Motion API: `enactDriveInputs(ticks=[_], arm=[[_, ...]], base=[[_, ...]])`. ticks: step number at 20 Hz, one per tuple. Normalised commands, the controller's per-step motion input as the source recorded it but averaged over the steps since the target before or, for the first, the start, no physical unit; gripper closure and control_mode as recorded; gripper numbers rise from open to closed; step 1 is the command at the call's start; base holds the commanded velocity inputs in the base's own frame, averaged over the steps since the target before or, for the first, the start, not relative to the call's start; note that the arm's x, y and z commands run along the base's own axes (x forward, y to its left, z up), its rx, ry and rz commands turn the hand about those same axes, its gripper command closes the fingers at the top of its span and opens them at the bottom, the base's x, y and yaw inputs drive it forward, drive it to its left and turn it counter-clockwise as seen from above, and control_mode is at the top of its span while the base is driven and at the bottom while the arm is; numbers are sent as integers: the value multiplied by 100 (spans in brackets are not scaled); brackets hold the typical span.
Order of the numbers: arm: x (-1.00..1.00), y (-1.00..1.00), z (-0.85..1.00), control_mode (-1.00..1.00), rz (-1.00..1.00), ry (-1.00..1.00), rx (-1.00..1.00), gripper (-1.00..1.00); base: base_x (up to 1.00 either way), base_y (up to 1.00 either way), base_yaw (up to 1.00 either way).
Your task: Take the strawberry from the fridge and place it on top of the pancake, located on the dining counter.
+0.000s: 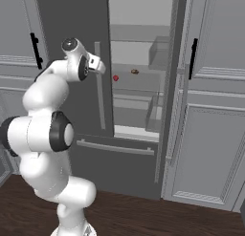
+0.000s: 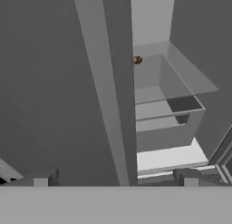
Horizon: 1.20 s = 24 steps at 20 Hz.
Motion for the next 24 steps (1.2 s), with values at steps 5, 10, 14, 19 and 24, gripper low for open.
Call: enactDriveInputs(ticks=[5, 10, 14, 19, 24], arm=[[67, 0, 0, -100, 7, 0, -7, -100], [63, 0, 0, -100, 0, 0, -9, -100], [36, 5, 0, -100, 0, 0, -3, -100], [33, 1, 0, -100, -1, 0, -1, -100], [38, 0, -8, -100, 0, 0, 0, -100]], base=[[0, 0, 0], [0, 0, 0], [0, 0, 0], [0, 0, 0], [0, 0, 0]])
